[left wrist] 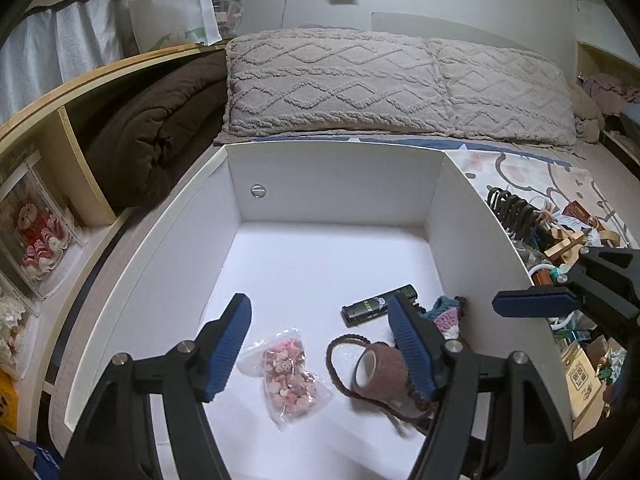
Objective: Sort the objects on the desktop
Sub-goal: 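Lower the brown tape roll into the box and open the left gripper, then withdraw both grippers up out of the white box toward the pile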
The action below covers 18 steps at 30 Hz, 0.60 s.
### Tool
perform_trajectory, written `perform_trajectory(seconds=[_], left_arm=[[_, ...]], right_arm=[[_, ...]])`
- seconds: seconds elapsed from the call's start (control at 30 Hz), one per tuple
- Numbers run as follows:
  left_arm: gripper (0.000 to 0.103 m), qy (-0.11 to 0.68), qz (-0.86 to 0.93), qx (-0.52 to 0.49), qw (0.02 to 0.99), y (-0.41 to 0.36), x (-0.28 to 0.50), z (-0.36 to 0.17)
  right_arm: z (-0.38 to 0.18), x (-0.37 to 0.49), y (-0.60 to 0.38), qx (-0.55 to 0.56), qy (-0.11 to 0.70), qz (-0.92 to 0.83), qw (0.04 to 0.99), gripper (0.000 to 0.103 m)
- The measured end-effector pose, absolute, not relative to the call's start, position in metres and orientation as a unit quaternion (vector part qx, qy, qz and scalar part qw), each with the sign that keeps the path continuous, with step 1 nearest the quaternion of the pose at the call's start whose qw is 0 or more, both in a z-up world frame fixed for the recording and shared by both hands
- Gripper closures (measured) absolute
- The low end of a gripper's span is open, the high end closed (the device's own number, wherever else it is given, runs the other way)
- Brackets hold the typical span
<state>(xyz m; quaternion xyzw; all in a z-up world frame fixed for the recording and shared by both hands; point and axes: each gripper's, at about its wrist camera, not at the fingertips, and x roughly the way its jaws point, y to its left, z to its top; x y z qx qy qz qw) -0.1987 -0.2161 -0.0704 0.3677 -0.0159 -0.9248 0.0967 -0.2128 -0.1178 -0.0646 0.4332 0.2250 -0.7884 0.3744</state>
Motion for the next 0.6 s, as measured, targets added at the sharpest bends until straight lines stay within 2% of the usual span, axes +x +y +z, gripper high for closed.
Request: perform_trajectory(seconds=[0.5, 0.6], left_arm=[[0.032, -0.008, -0.926, 0.364, 0.096, -0.2177, -0.1972, -0.069], [0.026, -0.008, -0.927, 0.362, 0.101, -0.218, -0.1965, -0.0678]], right_arm=[[-0.0661, -0.2103, -0.121, 0.431, 0.233, -0.79, 0.368, 0.022], [-0.066, -0.2101, -0.1209, 0.428, 0.236, -0.792, 0.367, 0.022]])
